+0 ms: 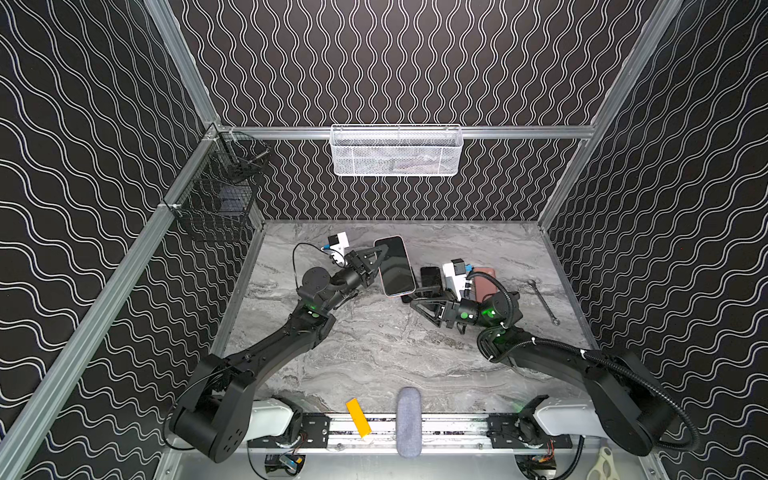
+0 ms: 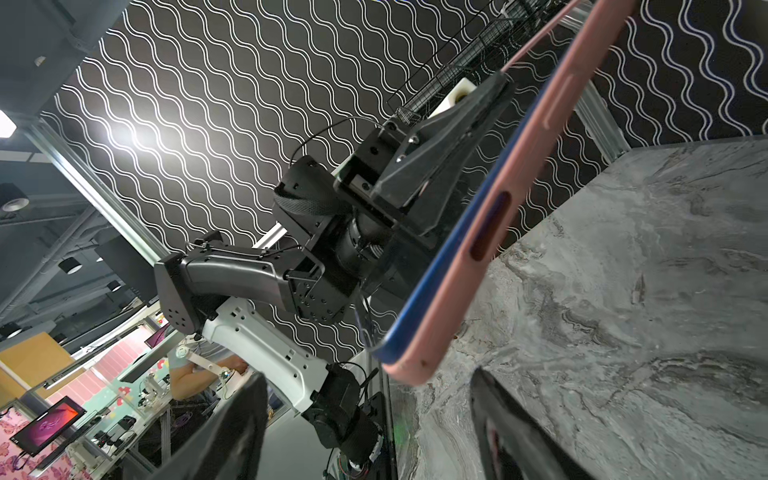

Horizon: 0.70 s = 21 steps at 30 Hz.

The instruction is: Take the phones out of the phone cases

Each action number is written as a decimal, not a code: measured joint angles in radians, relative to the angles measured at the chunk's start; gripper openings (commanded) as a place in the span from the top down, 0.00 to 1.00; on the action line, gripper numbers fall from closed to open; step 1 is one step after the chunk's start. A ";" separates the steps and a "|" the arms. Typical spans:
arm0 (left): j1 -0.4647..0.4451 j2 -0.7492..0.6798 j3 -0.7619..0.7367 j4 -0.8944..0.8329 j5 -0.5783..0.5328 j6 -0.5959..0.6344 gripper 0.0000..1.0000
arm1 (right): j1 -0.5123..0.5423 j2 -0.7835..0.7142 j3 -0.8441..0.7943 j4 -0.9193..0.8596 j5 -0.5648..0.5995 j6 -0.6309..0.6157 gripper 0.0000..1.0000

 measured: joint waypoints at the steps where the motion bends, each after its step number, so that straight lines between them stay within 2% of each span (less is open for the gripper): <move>1: -0.002 0.000 0.000 0.004 0.000 -0.003 1.00 | 0.003 0.006 0.002 -0.001 0.008 0.000 0.23; 21: -0.050 -0.014 0.010 0.026 -0.018 -0.006 1.00 | 0.010 0.053 0.019 -0.007 0.059 -0.002 0.24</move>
